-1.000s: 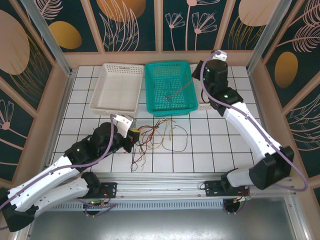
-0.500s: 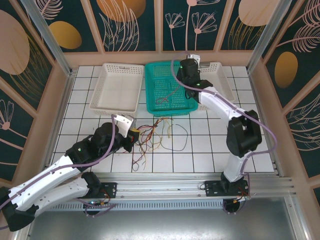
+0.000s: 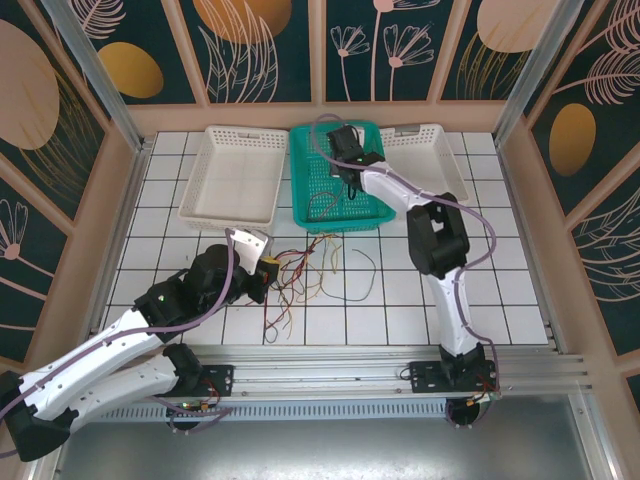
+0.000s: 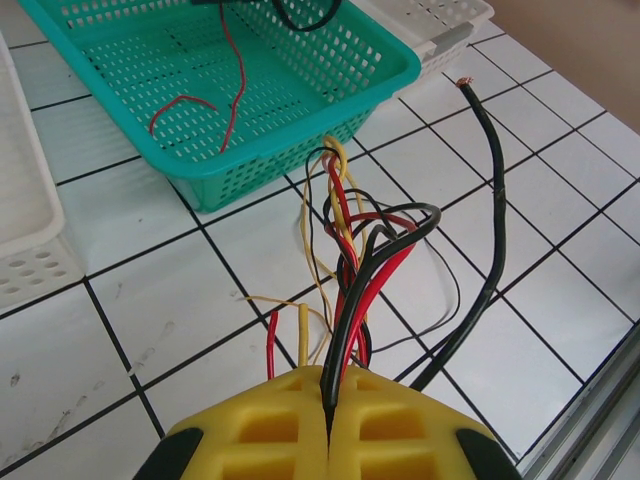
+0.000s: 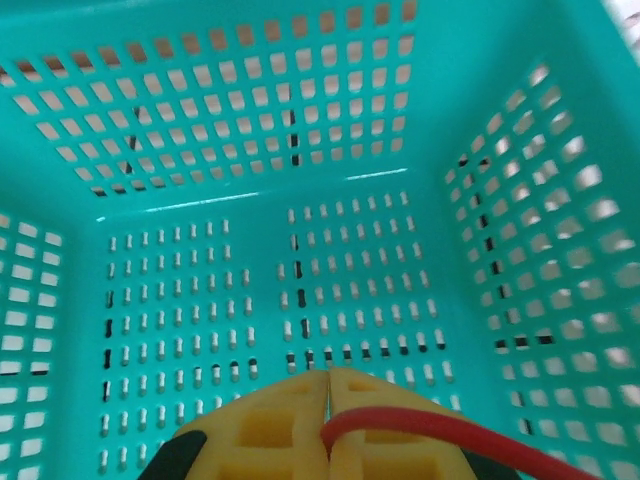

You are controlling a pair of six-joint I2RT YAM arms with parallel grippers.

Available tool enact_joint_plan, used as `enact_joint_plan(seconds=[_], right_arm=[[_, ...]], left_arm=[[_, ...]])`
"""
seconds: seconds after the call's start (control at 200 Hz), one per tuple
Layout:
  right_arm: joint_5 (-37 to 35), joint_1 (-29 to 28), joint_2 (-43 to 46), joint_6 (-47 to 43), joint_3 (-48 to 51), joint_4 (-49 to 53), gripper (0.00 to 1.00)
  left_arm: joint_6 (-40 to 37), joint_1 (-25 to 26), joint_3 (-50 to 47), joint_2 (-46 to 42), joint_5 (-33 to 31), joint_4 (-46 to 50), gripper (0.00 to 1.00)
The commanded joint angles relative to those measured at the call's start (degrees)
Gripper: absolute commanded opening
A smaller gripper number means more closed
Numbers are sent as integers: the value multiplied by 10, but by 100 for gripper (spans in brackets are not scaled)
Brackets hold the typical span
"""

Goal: Untangle the cables

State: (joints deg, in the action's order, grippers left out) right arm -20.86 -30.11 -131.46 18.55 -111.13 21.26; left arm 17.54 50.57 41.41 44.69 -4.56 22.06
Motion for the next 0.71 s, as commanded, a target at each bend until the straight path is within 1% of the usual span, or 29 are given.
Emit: enact_joint_plan(seconds=[0.0, 0.17, 0.285, 0.52, 0.656, 0.701], right_arm=[[23, -1, -48, 6, -72, 89, 0], [65, 7, -105, 10, -139, 140, 0], [94, 17, -123, 14, -151, 158, 0], [134, 30, -108, 18, -152, 169, 0], [139, 34, -100, 19, -155, 176, 0], [139, 35, -98, 19, -156, 179, 4]], left_arm=[[-11, -2, -4, 0, -5, -19, 0], [-11, -2, -4, 4, -2, -19, 0], [-11, -1, -4, 4, -2, -20, 0], [-10, -2, -4, 8, -2, -19, 0], [-11, -1, -4, 9, -3, -19, 0], [-10, -1, -4, 10, -2, -19, 0]])
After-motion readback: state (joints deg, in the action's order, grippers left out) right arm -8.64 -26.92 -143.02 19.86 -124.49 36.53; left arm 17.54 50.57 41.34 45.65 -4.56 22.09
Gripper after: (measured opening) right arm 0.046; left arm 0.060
